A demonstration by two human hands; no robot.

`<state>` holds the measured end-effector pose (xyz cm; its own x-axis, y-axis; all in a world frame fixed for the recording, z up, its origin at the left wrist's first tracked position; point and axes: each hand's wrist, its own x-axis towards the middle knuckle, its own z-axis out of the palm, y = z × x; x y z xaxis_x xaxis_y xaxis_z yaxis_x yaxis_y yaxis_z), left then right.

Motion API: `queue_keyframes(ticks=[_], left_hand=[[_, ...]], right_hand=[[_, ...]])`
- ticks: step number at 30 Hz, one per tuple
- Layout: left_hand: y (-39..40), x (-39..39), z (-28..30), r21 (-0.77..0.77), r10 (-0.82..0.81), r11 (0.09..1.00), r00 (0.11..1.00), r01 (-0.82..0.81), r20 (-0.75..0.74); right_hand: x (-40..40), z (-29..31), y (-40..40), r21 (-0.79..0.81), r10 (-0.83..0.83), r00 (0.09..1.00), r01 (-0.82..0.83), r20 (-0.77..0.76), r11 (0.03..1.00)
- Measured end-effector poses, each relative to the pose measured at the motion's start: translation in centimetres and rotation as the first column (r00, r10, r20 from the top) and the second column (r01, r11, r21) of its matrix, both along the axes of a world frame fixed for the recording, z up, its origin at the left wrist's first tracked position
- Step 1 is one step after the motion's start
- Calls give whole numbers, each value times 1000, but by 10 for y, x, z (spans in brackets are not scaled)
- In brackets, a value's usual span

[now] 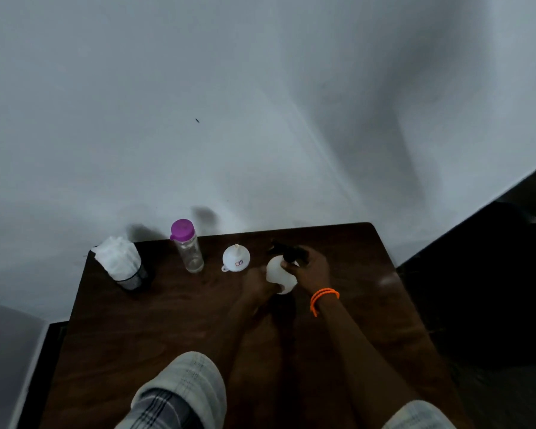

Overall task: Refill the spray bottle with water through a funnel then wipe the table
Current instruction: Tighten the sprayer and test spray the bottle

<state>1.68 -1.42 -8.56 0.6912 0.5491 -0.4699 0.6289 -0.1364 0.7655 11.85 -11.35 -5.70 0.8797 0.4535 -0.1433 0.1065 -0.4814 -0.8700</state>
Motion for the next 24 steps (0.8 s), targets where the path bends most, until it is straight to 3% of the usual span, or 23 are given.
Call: queue_keyframes(ticks=[7,12,19,22,24], left_hand=[[29,25,-8,-40,12,999,999,-10,50],[41,36,-23,-120,24,993,996,-13,88],[44,37,-53,-260,77,965,976,-21,205],[37,23,-49,-228,103,973,966,-48,237],[37,8,-47,-300,237,940,944,-162,231]], right_hand=[[40,-12,37,62,-1,1000,3,-26,998],[54,-15,49,18,0,1000,0,20,1000],[57,-23,50,105,-12,999,16,-47,994],[48,-33,48,126,-75,993,87,-94,988],[35,-43,52,180,-216,954,254,-208,950]])
